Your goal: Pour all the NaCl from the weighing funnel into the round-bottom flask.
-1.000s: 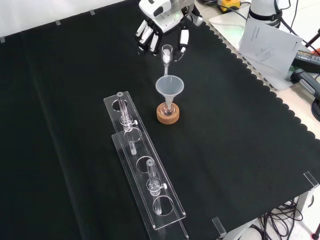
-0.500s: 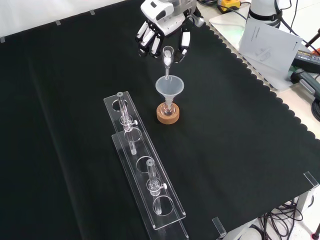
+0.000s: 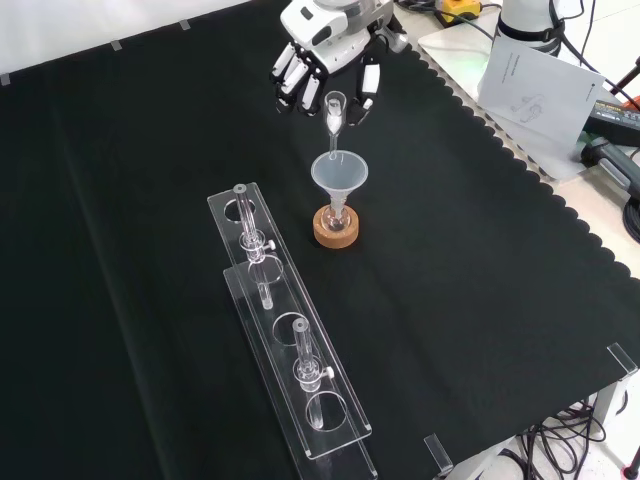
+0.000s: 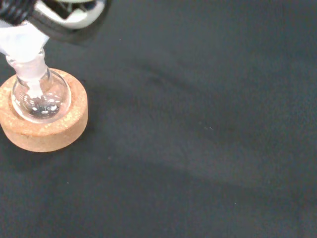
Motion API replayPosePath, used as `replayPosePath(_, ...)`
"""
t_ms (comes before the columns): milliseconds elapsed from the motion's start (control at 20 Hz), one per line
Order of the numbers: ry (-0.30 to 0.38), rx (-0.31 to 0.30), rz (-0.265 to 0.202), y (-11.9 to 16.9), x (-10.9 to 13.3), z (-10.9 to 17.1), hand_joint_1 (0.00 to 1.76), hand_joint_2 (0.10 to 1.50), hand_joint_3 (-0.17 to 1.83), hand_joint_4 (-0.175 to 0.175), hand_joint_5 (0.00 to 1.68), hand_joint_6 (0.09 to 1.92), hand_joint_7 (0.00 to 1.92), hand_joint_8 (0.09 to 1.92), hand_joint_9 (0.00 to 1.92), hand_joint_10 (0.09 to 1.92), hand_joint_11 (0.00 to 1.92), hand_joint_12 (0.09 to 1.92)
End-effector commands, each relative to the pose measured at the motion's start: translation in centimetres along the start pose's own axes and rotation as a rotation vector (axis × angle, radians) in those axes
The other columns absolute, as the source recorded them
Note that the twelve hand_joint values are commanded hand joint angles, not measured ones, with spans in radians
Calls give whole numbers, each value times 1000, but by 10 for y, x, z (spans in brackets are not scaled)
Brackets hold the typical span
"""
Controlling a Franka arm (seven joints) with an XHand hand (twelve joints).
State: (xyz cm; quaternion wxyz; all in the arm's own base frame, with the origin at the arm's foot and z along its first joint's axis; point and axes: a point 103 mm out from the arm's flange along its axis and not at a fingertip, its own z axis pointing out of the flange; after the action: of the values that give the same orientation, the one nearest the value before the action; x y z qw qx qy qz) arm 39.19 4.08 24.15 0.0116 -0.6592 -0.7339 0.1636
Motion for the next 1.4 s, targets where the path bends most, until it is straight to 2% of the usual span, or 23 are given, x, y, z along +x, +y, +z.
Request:
replayPosePath(50, -32, 7, 3, 0, 4, -2, 1059, 750, 641, 175, 1083, 996, 421, 701, 728, 538, 514, 1234)
replayPosePath(900, -130, 7, -34, 3, 18, -17, 1059, 749, 640, 175, 1085, 992, 419, 698, 729, 536, 519, 1234)
replayPosePath(1400, -164, 26, -23, 4, 22, -21, 1060, 748, 640, 175, 1087, 989, 419, 697, 729, 535, 521, 1232)
